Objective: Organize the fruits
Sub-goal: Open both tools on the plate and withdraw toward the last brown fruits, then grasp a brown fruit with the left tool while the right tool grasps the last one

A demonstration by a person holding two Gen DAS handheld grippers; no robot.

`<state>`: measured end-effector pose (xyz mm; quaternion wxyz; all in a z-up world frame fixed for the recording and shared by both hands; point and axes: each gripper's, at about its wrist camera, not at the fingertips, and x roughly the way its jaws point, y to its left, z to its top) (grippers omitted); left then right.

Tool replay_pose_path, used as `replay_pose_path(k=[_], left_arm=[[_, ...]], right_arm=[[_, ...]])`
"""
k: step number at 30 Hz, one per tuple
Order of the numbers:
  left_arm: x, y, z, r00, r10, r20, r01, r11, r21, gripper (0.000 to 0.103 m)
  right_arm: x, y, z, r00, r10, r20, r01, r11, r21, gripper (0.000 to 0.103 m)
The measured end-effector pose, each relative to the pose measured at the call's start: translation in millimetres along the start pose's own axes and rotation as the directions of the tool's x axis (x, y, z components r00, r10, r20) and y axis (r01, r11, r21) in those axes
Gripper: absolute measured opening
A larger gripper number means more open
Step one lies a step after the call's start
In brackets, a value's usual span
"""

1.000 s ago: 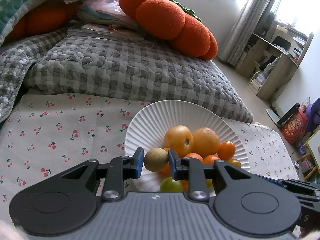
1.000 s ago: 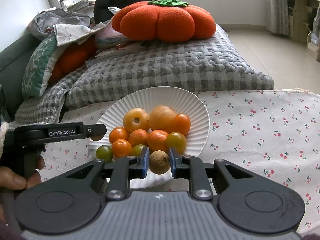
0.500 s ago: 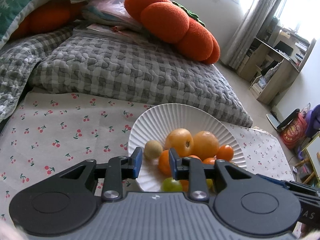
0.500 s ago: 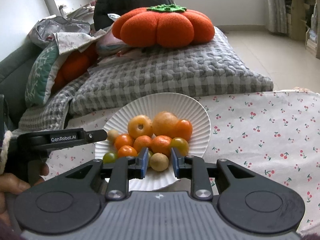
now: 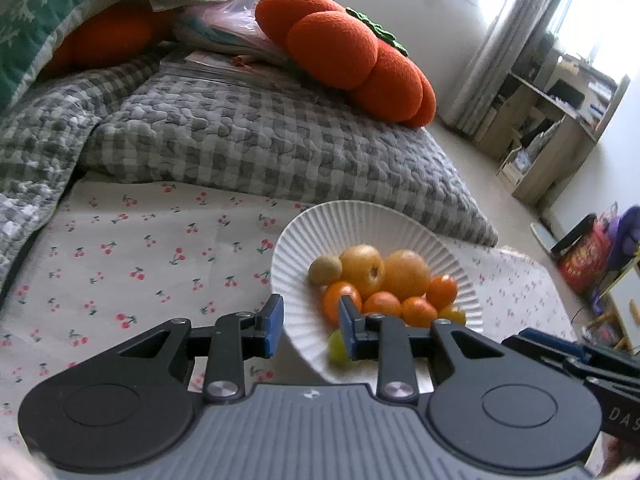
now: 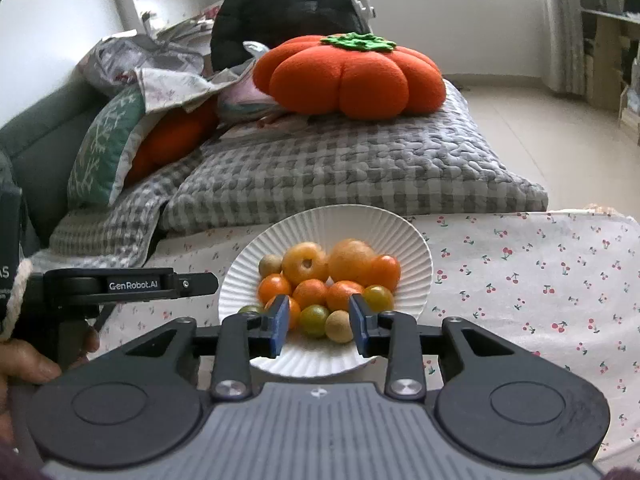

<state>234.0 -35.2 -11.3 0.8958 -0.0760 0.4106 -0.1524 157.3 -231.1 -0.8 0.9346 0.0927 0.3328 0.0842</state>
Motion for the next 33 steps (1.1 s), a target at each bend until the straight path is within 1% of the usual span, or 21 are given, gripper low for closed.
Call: replay_pose_path(k=[5,8,14,16,18,20,22,24,25,29,33], left_arm=[[-11,-2,-9,0.999,0.045,-0.018,-0.044,0.998,0.047,0.023],[-19,-4,-16,0.997,0.07,-0.013,-0.069,0.994,0.083,0.026],[-28,-5,-28,0.992,0.122,-0.015,-0.119,0.984,0.132,0.031],[-31,-6,-30,0.991,0.137,-0.002,-0.135,0.979,0.152,0.035],[-34,-6,-30,0.99,0.142,0.006,-0.141,0.977,0.161,0.042],[-36,-5,-31,0.99,0.142,0.01,-0.142,0.977,0.16,0.047],[-38,-3,-31,0.989,0.144,0.011,-0.144,0.977,0.157,0.051],[-39,-2,-32,0.989,0.15,0.011,-0.15,0.976,0.156,0.057],[-39,-2,-32,0.988,0.154,0.011,-0.154,0.975,0.157,0.058],[-37,3,-35,0.985,0.175,0.008,-0.174,0.972,0.16,0.072],[-32,9,-36,0.982,0.189,-0.009,-0.185,0.969,0.161,0.076]], right_arm=[[-6,11,-4,1.0,0.011,-0.001,-0.011,0.999,-0.039,0.034],[-11,18,-6,1.0,0.024,0.006,-0.023,0.998,-0.06,0.037],[-14,32,-12,0.999,0.037,0.004,-0.036,0.993,-0.114,0.046],[-16,36,-14,0.999,0.043,-0.001,-0.042,0.991,-0.128,0.051],[-17,40,-16,0.999,0.045,0.0,-0.044,0.988,-0.145,0.057],[-18,43,-18,0.999,0.049,-0.003,-0.049,0.986,-0.156,0.061],[-18,46,-19,0.999,0.053,-0.011,-0.054,0.985,-0.164,0.069],[-18,50,-22,0.998,0.056,-0.022,-0.059,0.983,-0.176,0.073],[-17,52,-23,0.998,0.056,-0.026,-0.059,0.982,-0.18,0.075],[-12,60,-31,0.995,0.075,-0.059,-0.085,0.976,-0.201,0.078],[-4,69,-39,0.993,0.08,-0.092,-0.1,0.967,-0.233,0.079]])
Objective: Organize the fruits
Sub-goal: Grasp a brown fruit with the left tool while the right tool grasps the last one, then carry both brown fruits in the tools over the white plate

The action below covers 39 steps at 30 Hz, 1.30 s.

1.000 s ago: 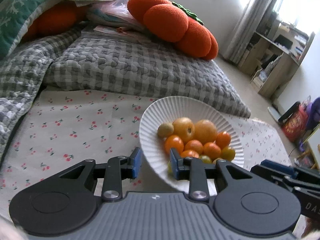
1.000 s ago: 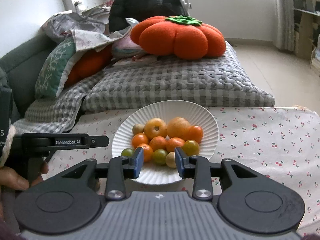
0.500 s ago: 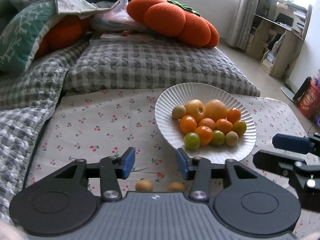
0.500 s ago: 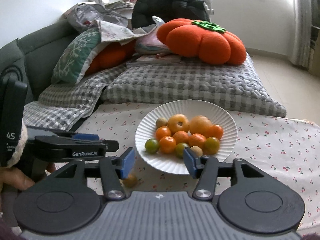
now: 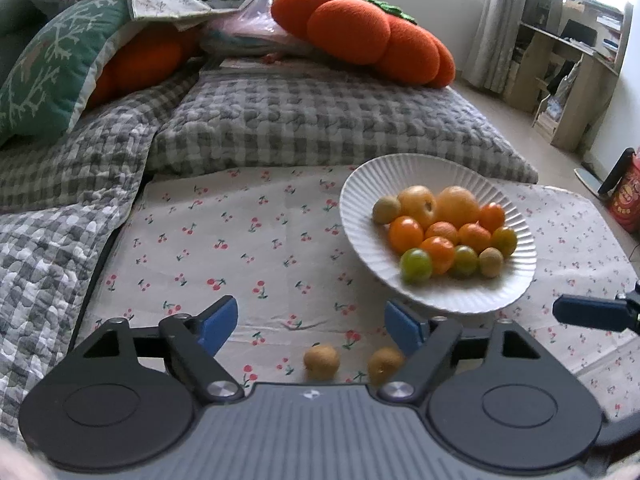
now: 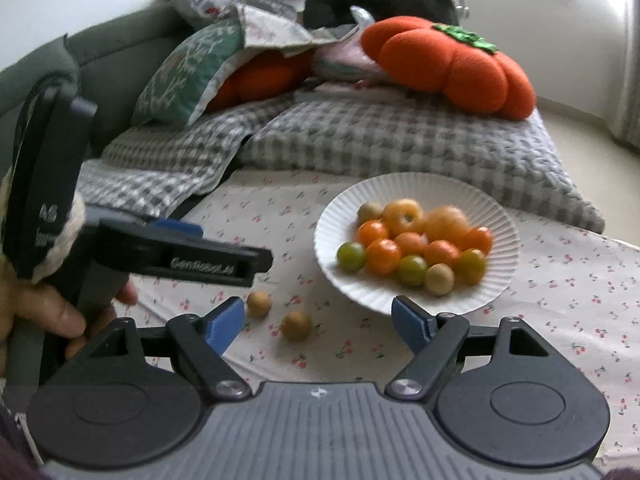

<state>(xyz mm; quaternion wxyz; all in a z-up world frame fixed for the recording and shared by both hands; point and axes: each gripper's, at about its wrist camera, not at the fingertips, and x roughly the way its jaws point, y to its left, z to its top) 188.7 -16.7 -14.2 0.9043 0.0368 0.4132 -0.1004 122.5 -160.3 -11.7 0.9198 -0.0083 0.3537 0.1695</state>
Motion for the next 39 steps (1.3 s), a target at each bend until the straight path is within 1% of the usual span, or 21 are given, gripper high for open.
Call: replay_pose_path(k=[3,8,11,13,16,18,19,23,28,29,31,32,33,35,36,39], left_arm=[[5,3,-2,1.0,0.008,-0.014,-0.008,1.0,-0.003,0.079],[17,9,-5,0.998,0.002,-0.057,-0.003,1.0,-0.018,0.081],[27,12,-10,0.994,-0.034,-0.105,0.029,0.999,-0.046,0.08],[32,13,-13,0.99,-0.049,-0.129,0.042,0.997,-0.061,0.08],[35,13,-16,0.989,-0.056,-0.139,0.049,0.997,-0.058,0.074],[34,13,-16,0.989,-0.056,-0.135,0.05,0.997,-0.053,0.07],[34,13,-16,0.989,-0.057,-0.133,0.05,0.997,-0.052,0.069],[36,13,-16,0.987,-0.077,-0.141,0.07,0.996,-0.055,0.058],[43,13,-18,0.981,-0.11,-0.158,0.101,0.993,-0.069,0.044],[44,13,-18,0.981,-0.113,-0.16,0.103,0.992,-0.071,0.039],[47,13,-19,0.979,-0.117,-0.165,0.106,0.992,-0.073,0.03],[48,14,-19,0.978,-0.123,-0.167,0.112,0.991,-0.076,0.02],[48,15,-19,0.977,-0.13,-0.171,0.117,0.99,-0.081,0.015],[49,17,-18,0.976,-0.138,-0.17,0.124,0.988,-0.089,0.014],[49,17,-18,0.976,-0.141,-0.168,0.128,0.988,-0.087,0.014],[44,16,-16,0.977,-0.147,-0.157,0.135,0.987,-0.085,0.014]], right_arm=[[9,6,-5,1.0,0.003,-0.025,-0.003,1.0,-0.024,0.079],[21,15,-12,0.999,0.009,-0.054,-0.012,0.998,-0.057,0.078],[30,20,-16,0.997,0.018,-0.07,-0.024,0.997,-0.078,0.073],[37,24,-18,0.997,0.018,-0.074,-0.025,0.995,-0.102,0.064],[48,27,-22,0.997,0.011,-0.074,-0.021,0.991,-0.135,0.059],[55,29,-23,0.998,0.002,-0.07,-0.013,0.987,-0.157,0.053],[57,28,-23,0.998,-0.005,-0.062,-0.005,0.986,-0.165,0.053],[64,24,-23,0.999,-0.01,-0.041,0.003,0.989,-0.149,0.051],[71,25,-27,1.0,-0.014,-0.024,0.009,0.985,-0.174,0.044],[72,26,-27,1.0,-0.015,-0.021,0.011,0.983,-0.185,0.041],[71,29,-29,1.0,-0.003,-0.016,0.0,0.979,-0.205,0.028],[71,30,-29,1.0,0.0,-0.015,-0.003,0.977,-0.212,0.026],[71,32,-30,1.0,-0.006,-0.011,0.004,0.974,-0.227,0.021],[70,35,-30,1.0,-0.011,-0.01,0.009,0.968,-0.251,0.02],[69,36,-29,1.0,-0.006,-0.008,0.004,0.968,-0.252,0.019],[66,37,-25,1.0,0.006,-0.005,-0.007,0.967,-0.256,0.008]])
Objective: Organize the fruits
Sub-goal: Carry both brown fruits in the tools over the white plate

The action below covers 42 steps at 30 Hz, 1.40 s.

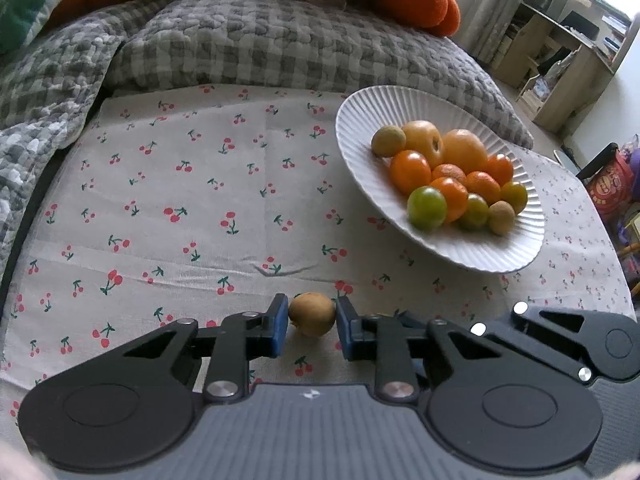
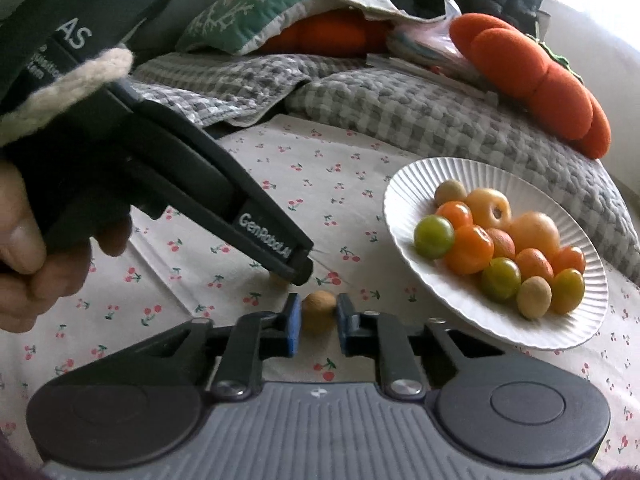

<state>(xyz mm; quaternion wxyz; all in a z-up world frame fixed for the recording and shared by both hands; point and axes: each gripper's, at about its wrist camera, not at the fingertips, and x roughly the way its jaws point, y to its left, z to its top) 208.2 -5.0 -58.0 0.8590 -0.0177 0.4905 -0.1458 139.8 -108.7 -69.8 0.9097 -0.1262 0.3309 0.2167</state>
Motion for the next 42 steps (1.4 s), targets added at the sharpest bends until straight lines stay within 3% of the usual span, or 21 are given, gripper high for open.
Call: replay_pose_path(k=[5,9,10,15,17,18,25,36,42], left_arm=[[-7,-6,1,1.0,-0.001,0.017,0.001,1.0,0.025,0.014],[-2,-1,-1,1.0,0.023,-0.001,-0.023,1.0,0.013,0.014],[-2,0,0,1.0,0.022,0.001,-0.022,1.0,0.007,0.014],[-4,0,0,1.0,0.018,0.002,-0.018,1.0,-0.001,0.014],[-5,-2,0,1.0,0.016,0.002,-0.016,1.0,0.002,0.014],[-6,-3,0,1.0,0.017,0.003,-0.017,1.0,0.002,0.014],[-22,-3,5,0.999,0.021,0.041,-0.02,1.0,-0.003,0.014],[-39,-18,18,0.994,0.038,0.103,-0.039,0.999,0.006,0.014],[-39,-34,28,0.992,0.008,0.129,-0.008,1.0,0.001,0.014]], right_arm=[[2,1,0,1.0,0.015,-0.016,-0.016,1.0,-0.024,0.008],[2,1,0,1.0,0.013,-0.007,-0.013,1.0,0.008,0.039],[4,0,0,1.0,0.006,-0.007,-0.006,1.0,0.01,0.04],[18,0,-7,0.999,-0.029,-0.044,0.029,1.0,0.002,0.037],[19,0,-8,0.999,-0.022,-0.046,0.022,1.0,0.0,0.026],[16,0,-6,0.999,-0.018,-0.044,0.018,1.0,-0.002,0.026],[-6,4,11,1.0,0.019,-0.002,-0.019,1.0,0.003,0.025],[-33,-26,25,0.998,-0.024,0.051,0.02,0.997,0.08,0.025],[-49,-64,31,0.994,-0.079,0.08,0.062,0.98,0.187,0.025]])
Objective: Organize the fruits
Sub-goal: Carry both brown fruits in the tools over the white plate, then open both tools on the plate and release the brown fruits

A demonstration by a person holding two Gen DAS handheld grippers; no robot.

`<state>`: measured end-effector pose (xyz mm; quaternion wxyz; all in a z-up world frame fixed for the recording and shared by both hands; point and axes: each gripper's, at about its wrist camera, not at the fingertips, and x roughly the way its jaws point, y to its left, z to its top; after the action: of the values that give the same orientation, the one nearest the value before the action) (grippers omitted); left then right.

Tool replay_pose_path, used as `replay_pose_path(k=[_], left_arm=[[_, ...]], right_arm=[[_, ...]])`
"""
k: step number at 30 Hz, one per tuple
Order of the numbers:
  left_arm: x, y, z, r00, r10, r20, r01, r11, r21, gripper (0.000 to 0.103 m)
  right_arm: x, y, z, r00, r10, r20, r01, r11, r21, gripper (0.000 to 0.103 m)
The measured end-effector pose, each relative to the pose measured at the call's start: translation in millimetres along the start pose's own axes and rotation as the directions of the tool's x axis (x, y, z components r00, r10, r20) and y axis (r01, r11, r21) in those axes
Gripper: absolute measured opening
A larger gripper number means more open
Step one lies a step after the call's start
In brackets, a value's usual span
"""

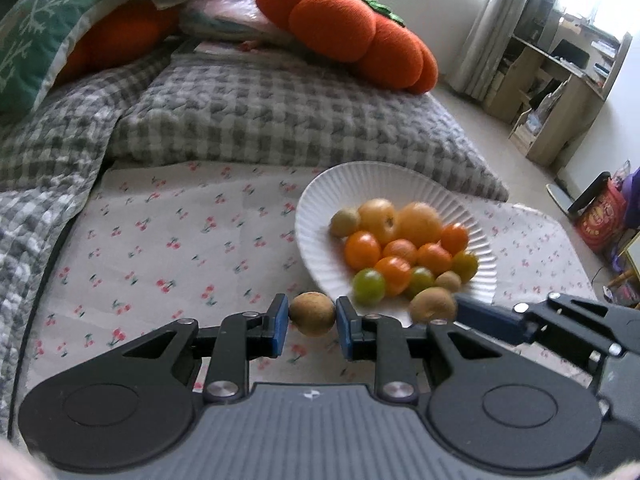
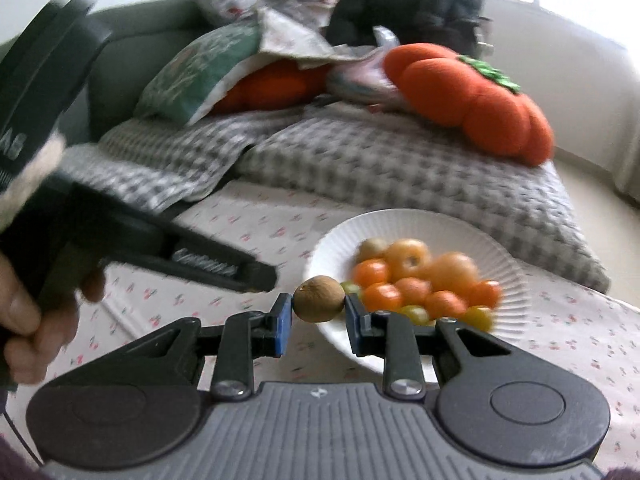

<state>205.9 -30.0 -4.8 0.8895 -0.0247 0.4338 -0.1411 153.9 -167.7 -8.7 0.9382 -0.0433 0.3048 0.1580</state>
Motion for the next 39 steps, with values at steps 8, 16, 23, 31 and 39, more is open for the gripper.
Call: replay_pose_path(k=[8,16,23,31,39], left_arm=[[19,-13,6,1.0,-0.006,0.008,0.006,1.0,-0.012,0.014],[38,-15,17,0.999,-0.02,0.034,0.022,0.999,-0.037,0.014],[51,-10,24,0.998,-0.033,0.045,0.035,0.998,-0.056,0.014],[60,-11,23,0.999,-0.035,0.035,0.036,0.999,-0.04,0.015],[60,-6,27,0.998,-0.042,0.039,0.044,0.997,-0.061,0.019]], right_arm=[[-10,-68,3,0.997,-0.071,0.014,0.065,0.966,0.25,0.025],[6,-88,-8,0.997,-0.071,-0.015,0.072,0.933,0.352,0.025],[17,-81,-9,0.999,-0.044,-0.007,0.044,0.945,0.325,0.026],[31,-79,-4,0.999,-0.042,-0.001,0.04,0.955,0.294,0.026],[35,-82,-4,1.0,-0.024,0.008,0.02,0.947,0.321,0.026]])
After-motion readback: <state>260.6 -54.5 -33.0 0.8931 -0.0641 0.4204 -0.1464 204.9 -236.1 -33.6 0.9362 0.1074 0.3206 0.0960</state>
